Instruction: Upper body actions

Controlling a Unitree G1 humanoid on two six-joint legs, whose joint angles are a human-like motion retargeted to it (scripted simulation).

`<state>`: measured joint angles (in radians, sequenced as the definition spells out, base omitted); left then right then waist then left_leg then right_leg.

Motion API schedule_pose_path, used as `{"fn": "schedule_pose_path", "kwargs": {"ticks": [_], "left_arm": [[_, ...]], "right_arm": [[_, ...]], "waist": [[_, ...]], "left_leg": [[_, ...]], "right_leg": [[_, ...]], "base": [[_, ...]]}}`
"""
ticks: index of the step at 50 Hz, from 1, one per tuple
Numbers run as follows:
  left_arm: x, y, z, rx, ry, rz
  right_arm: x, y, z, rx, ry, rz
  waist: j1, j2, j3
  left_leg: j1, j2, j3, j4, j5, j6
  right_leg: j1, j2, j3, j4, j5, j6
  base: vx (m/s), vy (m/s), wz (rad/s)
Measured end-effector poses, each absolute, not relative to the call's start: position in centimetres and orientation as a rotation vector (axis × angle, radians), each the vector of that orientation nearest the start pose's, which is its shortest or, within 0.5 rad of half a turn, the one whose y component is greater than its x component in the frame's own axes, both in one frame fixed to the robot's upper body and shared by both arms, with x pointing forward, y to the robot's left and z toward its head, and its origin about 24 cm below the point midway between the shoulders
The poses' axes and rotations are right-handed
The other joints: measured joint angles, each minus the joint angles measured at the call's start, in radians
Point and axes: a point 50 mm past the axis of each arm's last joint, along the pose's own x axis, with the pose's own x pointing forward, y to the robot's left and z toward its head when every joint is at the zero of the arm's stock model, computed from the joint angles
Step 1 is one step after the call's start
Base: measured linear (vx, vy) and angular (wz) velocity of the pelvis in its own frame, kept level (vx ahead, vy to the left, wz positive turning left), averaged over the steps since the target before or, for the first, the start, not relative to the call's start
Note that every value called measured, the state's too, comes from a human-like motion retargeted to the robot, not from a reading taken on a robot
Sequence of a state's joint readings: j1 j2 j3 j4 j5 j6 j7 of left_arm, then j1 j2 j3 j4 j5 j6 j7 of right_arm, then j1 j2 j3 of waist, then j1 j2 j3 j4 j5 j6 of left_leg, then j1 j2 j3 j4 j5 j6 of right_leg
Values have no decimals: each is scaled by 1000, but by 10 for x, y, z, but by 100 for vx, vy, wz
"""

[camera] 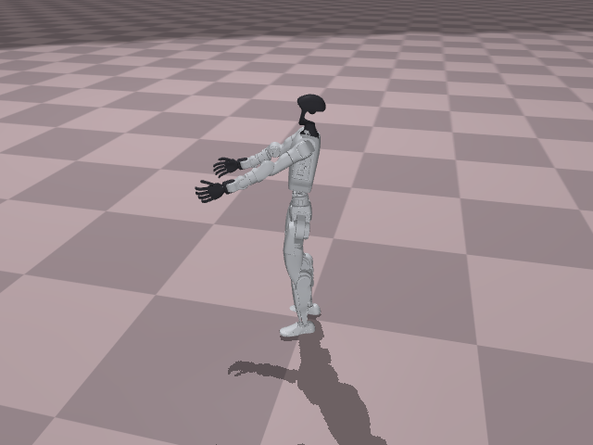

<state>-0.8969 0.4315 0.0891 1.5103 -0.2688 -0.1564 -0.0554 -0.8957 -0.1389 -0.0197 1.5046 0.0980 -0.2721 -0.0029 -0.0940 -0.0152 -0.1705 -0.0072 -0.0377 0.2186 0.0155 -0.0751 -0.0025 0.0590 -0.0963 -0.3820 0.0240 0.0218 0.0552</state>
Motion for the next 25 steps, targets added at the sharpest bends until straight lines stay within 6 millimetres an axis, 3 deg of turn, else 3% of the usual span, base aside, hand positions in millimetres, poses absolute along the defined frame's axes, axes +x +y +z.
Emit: {"fn": "schedule_pose_path", "kwargs": {"ticks": [3, 7, 12, 17, 20, 25], "left_arm": [[325, 284, 1, 61, 516, 270], [267, 300, -51, 225, 722, 259], [185, 302, -106, 222, 978, 280], [105, 288, -142, 85, 1187, 318], [66, 272, -156, 23, 1283, 322], [23, 235, -171, -101, 1413, 257]], "right_arm": [[334, -163, -25, -159, 504, 51], [278, -181, -80, -259, 723, 120], [183, -213, -134, -312, 1074, 112], [105, -227, -159, -276, 1277, 43], [71, -228, -165, -310, 1355, 78], [31, -229, -170, -433, 1430, 231]], "waist": [[-1, -1, 11], [-5, -4, 31], [1, -12, 63], [6, -14, 92], [0, -12, 122], [-14, -8, 162]], "left_leg": [[7, -1, 3, -1, -1, 0], [11, -3, 2, -2, -1, -1], [12, -5, -2, -3, 0, -2], [10, -7, -3, -3, 0, -2], [16, -5, -2, -3, 1, -3], [23, -1, 0, -2, 2, -3]], "right_leg": [[4, -1, 3, 0, 1, -1], [7, -2, 4, 0, 1, 0], [10, -7, -1, -1, 1, 1], [9, -10, 0, -2, 2, 3], [17, -9, 2, -2, 2, 3], [28, -6, 4, -5, 3, 5]], "base": [[0, 0, 0], [0, 0, 0], [0, -2, 4], [1, -1, 0], [-2, -5, -3], [-1, -1, -1]]}}
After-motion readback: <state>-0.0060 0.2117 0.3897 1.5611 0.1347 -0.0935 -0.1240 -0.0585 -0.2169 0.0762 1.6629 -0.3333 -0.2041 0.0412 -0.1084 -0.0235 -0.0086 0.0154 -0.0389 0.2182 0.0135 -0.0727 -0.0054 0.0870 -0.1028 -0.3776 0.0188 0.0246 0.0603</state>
